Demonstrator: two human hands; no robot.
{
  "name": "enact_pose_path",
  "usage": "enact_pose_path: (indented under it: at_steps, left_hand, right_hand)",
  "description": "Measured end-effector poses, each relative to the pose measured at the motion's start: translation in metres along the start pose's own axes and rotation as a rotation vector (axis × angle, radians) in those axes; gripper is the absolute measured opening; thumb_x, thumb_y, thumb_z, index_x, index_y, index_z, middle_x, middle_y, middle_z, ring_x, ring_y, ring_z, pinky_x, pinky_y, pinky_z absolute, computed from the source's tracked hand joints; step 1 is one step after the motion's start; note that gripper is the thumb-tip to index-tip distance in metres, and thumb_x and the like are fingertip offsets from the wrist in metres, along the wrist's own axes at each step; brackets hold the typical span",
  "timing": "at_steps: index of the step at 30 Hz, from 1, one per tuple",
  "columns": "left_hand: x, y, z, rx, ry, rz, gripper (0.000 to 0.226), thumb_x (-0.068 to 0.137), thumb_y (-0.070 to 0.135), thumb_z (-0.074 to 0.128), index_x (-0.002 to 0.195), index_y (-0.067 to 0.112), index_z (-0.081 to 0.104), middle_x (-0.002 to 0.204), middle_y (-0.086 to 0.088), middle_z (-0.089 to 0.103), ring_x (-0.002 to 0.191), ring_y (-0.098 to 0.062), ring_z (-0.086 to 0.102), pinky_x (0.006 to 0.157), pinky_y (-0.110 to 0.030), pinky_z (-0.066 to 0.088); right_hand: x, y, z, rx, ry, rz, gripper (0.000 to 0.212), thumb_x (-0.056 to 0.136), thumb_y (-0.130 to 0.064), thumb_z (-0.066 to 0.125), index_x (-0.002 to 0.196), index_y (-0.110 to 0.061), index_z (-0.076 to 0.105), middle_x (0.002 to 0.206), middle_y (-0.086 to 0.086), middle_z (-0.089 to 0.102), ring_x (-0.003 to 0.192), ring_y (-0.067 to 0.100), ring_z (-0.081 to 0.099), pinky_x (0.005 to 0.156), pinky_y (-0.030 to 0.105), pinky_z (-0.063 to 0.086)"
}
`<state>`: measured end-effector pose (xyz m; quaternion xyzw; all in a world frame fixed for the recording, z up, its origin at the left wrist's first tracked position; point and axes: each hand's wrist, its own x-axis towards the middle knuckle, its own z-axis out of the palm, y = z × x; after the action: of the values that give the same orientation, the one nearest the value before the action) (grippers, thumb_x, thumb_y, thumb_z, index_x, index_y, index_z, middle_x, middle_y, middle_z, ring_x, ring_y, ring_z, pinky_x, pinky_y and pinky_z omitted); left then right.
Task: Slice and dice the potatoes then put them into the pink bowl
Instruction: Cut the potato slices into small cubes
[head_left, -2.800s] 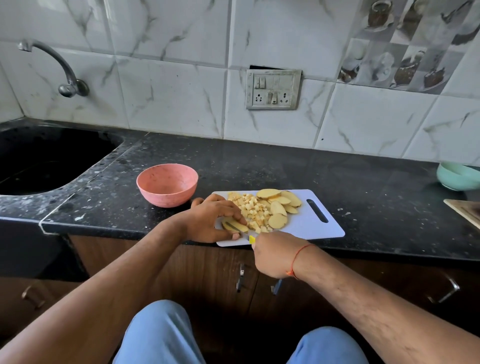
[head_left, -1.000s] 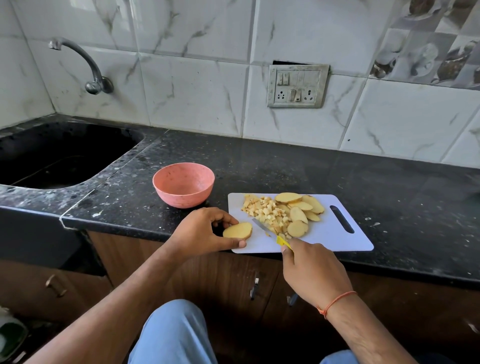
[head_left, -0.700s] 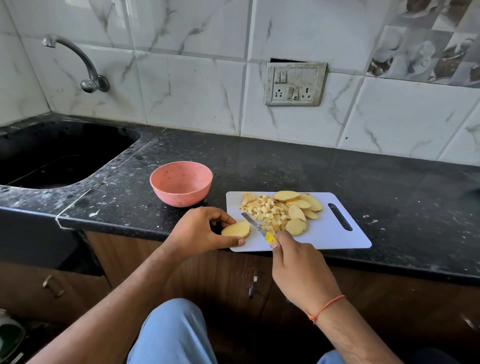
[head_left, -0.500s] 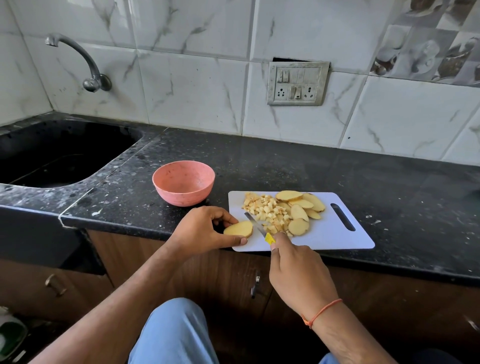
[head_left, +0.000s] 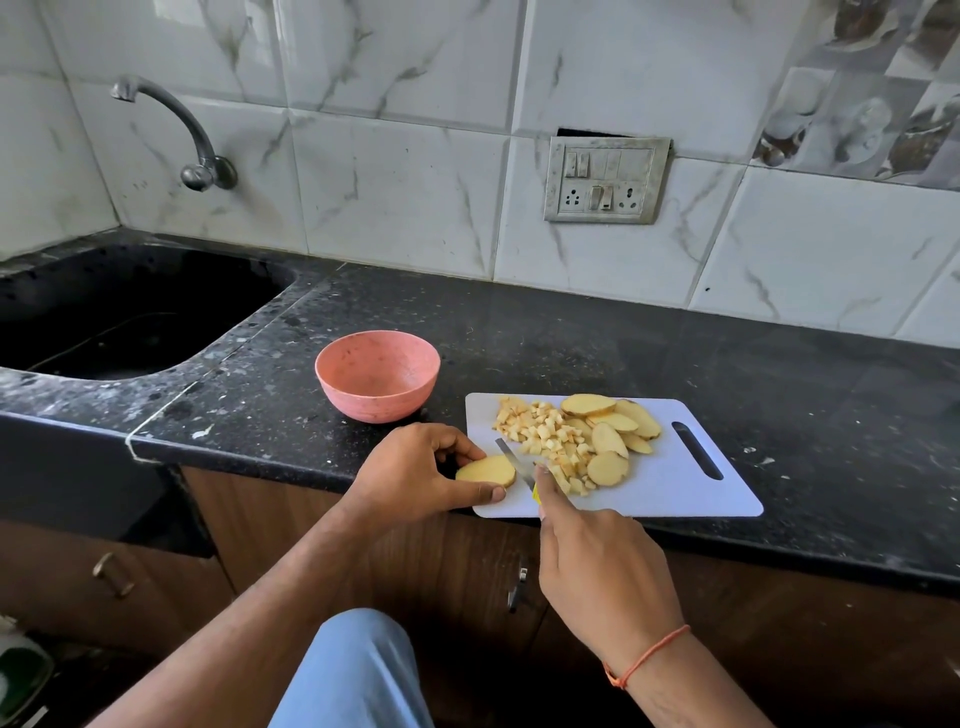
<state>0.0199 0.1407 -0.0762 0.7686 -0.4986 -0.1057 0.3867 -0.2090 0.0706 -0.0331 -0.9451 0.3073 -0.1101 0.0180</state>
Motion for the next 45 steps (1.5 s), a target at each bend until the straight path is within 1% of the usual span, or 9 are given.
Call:
enact_pose_path:
  at_steps: [11,19,24,28,31,34,37,40,45]
  left_hand:
    - [0.002,-0.001,0.002,-0.03,-0.007,-0.027,0.044,0.061,0.066,0.094,0.094,0.04,0.08,0.091,0.031,0.071,0.087,-0.004,0.064,0.073,-0.033,0.056]
    - [0.003,-0.003,0.003,-0.009,0.022,-0.002,0.044,0.063,0.062,0.094,0.097,0.038,0.081,0.092,0.034,0.069,0.087,0.0,0.064,0.065,-0.018,0.048]
    - [0.0,-0.001,0.004,-0.008,0.045,0.001,0.041,0.065,0.063,0.093,0.096,0.038,0.08,0.092,0.032,0.071,0.089,0.003,0.065,0.066,-0.015,0.048]
    - [0.0,-0.001,0.004,-0.011,0.054,0.0,0.041,0.065,0.065,0.092,0.096,0.04,0.08,0.092,0.032,0.071,0.09,0.003,0.065,0.07,-0.016,0.048]
    - [0.0,-0.002,0.004,-0.014,0.047,-0.002,0.043,0.065,0.063,0.093,0.098,0.039,0.081,0.093,0.031,0.071,0.09,0.005,0.063,0.07,-0.016,0.047]
    - [0.002,-0.003,0.002,-0.018,0.025,-0.005,0.045,0.064,0.063,0.094,0.099,0.037,0.081,0.094,0.033,0.07,0.09,0.003,0.063,0.071,-0.019,0.048]
    - [0.002,-0.002,0.002,-0.024,0.016,-0.008,0.048,0.063,0.064,0.094,0.1,0.037,0.081,0.093,0.026,0.072,0.089,0.0,0.063,0.072,-0.024,0.052]
    - [0.001,-0.002,0.001,-0.005,0.017,0.018,0.05,0.064,0.061,0.095,0.104,0.035,0.081,0.092,0.023,0.072,0.089,0.002,0.063,0.072,-0.018,0.049]
    - [0.0,-0.006,-0.002,-0.013,0.011,0.042,0.052,0.061,0.064,0.094,0.104,0.037,0.079,0.091,0.022,0.071,0.091,-0.004,0.066,0.077,-0.026,0.056]
  right_hand:
    - [0.001,-0.006,0.008,-0.139,-0.04,-0.021,0.061,0.11,-0.028,0.034,0.166,-0.026,0.01,0.077,-0.004,0.055,0.059,0.009,0.044,0.046,0.025,0.022]
    - [0.024,-0.012,0.011,-0.179,-0.103,-0.048,0.065,0.106,-0.016,0.037,0.166,-0.019,0.012,0.083,0.003,0.051,0.072,0.02,0.046,0.052,0.03,0.029]
    - [0.014,-0.001,0.014,-0.144,-0.106,-0.06,0.062,0.109,-0.023,0.038,0.166,-0.024,0.012,0.079,-0.001,0.05,0.068,0.016,0.048,0.053,0.03,0.033]
    - [-0.011,0.006,0.012,-0.12,-0.126,-0.08,0.065,0.11,-0.029,0.037,0.166,-0.025,0.004,0.072,-0.006,0.045,0.059,0.009,0.041,0.048,0.027,0.026]
    - [-0.023,0.015,0.011,-0.113,-0.125,-0.083,0.067,0.11,-0.025,0.036,0.165,-0.028,-0.001,0.074,-0.005,0.055,0.061,0.009,0.05,0.049,0.027,0.032]
    - [-0.022,0.022,0.01,-0.129,-0.096,-0.054,0.064,0.109,-0.024,0.036,0.165,-0.029,0.005,0.073,-0.005,0.058,0.061,0.01,0.052,0.049,0.026,0.034]
    - [-0.021,0.03,0.009,-0.133,-0.042,-0.01,0.059,0.109,-0.026,0.035,0.165,-0.03,0.019,0.063,-0.006,0.052,0.052,0.01,0.046,0.044,0.025,0.024]
    - [-0.02,0.034,0.01,-0.087,-0.006,0.036,0.054,0.109,-0.03,0.036,0.162,-0.03,0.031,0.056,-0.007,0.044,0.047,0.011,0.042,0.042,0.025,0.021]
    - [-0.014,0.027,0.004,0.125,0.065,0.024,0.051,0.11,-0.037,0.036,0.161,-0.032,0.034,0.06,-0.011,0.047,0.053,0.009,0.047,0.045,0.021,0.027]
